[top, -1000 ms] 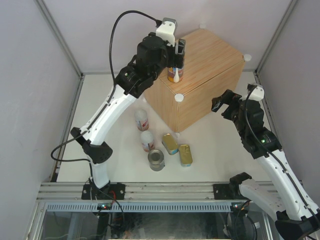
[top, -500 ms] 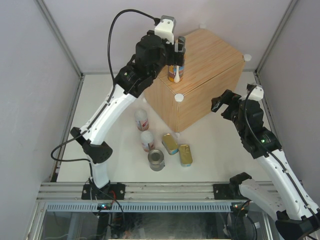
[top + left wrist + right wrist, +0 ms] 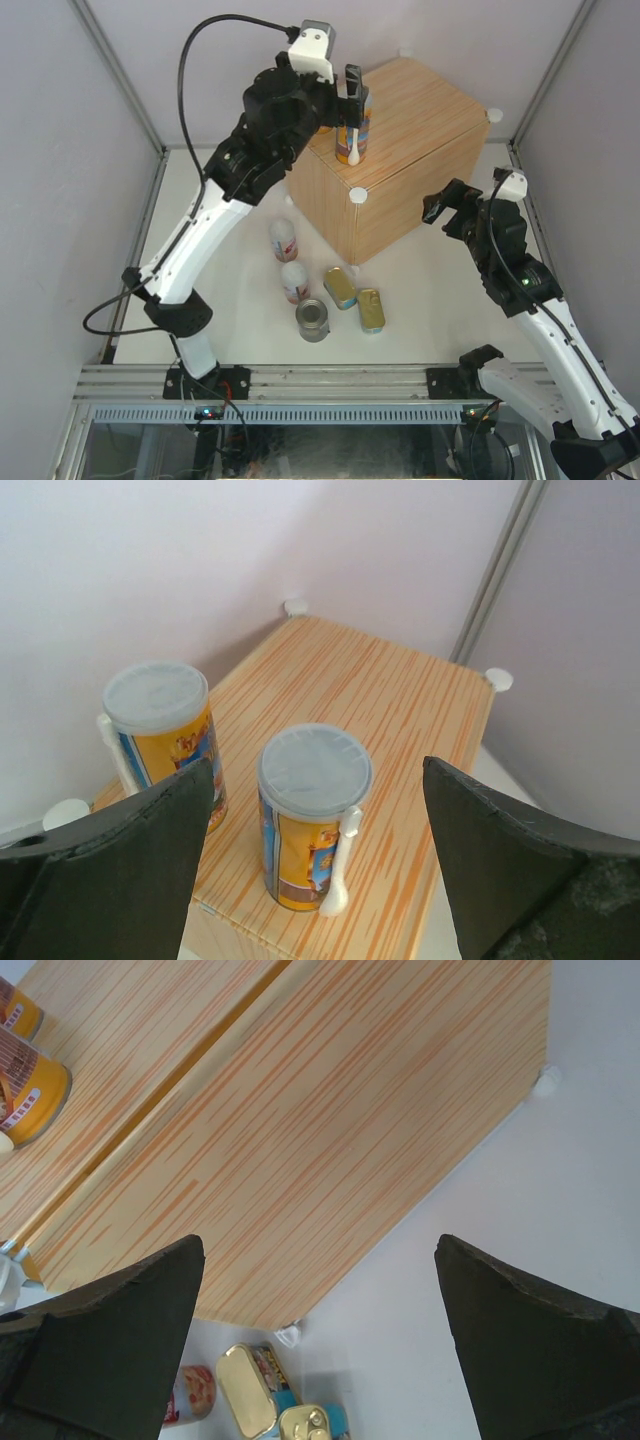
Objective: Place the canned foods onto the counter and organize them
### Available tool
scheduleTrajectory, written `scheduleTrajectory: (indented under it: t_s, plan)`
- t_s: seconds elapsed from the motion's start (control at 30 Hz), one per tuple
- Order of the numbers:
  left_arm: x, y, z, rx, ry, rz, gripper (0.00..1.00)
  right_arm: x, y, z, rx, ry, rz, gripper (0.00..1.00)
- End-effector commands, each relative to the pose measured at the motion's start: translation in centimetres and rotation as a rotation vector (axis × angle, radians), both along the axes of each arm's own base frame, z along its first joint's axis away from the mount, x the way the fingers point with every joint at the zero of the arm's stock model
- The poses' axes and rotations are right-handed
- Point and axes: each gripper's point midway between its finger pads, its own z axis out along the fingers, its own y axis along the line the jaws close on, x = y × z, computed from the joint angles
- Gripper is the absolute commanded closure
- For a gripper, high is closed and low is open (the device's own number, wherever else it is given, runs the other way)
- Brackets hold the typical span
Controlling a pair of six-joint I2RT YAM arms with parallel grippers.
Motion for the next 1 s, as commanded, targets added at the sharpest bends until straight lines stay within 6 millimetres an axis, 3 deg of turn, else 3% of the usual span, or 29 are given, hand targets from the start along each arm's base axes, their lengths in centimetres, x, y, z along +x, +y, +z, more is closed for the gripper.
scheduleTrajectory:
  t_s: [0.0, 0.17, 0.33, 0.5, 0.67, 0.97]
  plan:
    - [-3.3, 2.8, 5.6, -0.111, -0.098, -0.001, 0.11, 0.6, -0.2, 3.7, 0.028, -0.105, -0.022, 0.00]
    - [-5.9, 5.8, 7.3, -0.143, -0.133, 0.031, 0.11, 1.7, -0.3, 4.9, 0.041, -0.115, -0.049, 0.00]
    - [-7.6, 9.9, 5.6, -0.151, -0.126, 0.118, 0.12, 3.2, -1.0, 6.5, 0.082, -0.137, -0.095, 0.00]
    - [-9.0, 13.0, 0.6, -0.136, -0.050, 0.184, 0.12, 5.0, -2.4, 7.8, 0.107, -0.148, -0.163, 0.00]
    - [-9.7, 13.9, -6.2, -0.081, 0.073, 0.210, 0.12, 6.4, -4.5, 9.6, 0.128, -0.184, -0.238, 0.00]
    - [-9.9, 15.6, -17.8, -0.015, 0.322, 0.250, 0.11, 7.3, -6.0, 9.5, 0.114, -0.171, -0.281, 0.00]
